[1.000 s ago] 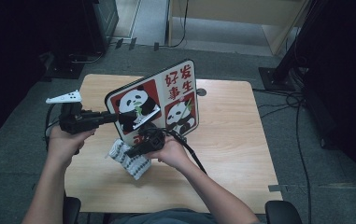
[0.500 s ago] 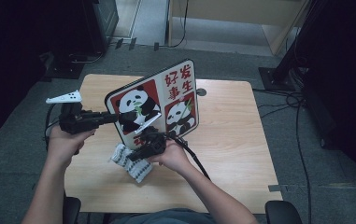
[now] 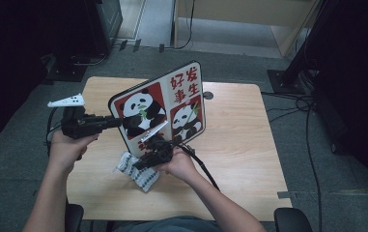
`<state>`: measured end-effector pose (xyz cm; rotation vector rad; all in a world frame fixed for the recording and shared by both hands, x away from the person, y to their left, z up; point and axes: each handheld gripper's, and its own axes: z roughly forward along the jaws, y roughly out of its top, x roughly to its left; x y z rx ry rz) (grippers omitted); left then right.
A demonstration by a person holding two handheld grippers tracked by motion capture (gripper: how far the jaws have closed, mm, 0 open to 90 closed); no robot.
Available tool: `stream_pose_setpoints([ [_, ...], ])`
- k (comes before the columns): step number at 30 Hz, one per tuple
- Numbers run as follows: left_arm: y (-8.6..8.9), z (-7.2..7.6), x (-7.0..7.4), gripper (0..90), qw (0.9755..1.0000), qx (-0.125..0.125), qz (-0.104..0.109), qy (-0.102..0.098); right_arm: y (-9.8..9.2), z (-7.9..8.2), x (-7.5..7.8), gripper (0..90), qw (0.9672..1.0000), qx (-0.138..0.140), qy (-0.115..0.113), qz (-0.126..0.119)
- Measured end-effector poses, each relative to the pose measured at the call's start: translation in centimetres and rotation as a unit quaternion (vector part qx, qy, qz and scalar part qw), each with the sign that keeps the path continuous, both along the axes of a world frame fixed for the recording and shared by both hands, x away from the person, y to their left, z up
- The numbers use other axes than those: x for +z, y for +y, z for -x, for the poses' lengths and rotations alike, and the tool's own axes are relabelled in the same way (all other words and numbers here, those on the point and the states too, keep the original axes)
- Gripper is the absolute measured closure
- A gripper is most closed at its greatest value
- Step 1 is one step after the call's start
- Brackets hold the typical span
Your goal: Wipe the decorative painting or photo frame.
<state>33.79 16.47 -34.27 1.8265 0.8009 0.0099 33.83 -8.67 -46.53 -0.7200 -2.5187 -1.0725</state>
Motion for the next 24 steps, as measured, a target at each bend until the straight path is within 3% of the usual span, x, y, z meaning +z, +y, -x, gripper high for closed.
stream_pose_setpoints([
  [14, 0.0, 0.0, -0.1, 77.6, 1.0, 0.002, 0.0, 0.0, -0.7, 0.2, -0.6, 76.9, 1.0, -0.002, 0.005, 0.008],
  [24, 0.1, -0.1, -0.1, 77.3, 1.0, 0.003, -0.001, 0.001, -1.8, 0.3, 1.5, 77.6, 0.9998, -0.003, -0.02, 0.0],
])
